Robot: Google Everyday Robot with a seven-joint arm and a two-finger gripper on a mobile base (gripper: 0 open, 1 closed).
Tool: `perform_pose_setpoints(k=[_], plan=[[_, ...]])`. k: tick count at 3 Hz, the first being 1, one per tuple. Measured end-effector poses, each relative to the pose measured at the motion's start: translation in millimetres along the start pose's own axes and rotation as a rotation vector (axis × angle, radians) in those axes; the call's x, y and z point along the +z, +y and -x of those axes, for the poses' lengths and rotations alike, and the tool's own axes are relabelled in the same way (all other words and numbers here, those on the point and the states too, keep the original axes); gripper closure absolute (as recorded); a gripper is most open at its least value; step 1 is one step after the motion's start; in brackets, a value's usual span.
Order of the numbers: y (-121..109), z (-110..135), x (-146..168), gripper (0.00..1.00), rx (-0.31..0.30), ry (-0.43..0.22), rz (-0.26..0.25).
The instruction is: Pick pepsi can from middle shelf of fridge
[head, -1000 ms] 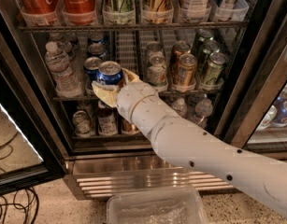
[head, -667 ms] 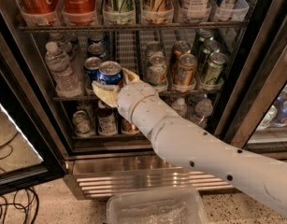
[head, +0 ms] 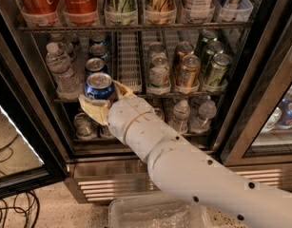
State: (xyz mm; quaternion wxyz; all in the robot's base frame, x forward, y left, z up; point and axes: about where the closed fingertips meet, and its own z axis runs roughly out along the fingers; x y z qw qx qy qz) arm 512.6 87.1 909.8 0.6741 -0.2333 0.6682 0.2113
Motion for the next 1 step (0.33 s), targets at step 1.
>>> perform_pose_setpoints(k=[1], plan=[[0.0,0.0,0.0,1.0,0.0,0.0,0.0]])
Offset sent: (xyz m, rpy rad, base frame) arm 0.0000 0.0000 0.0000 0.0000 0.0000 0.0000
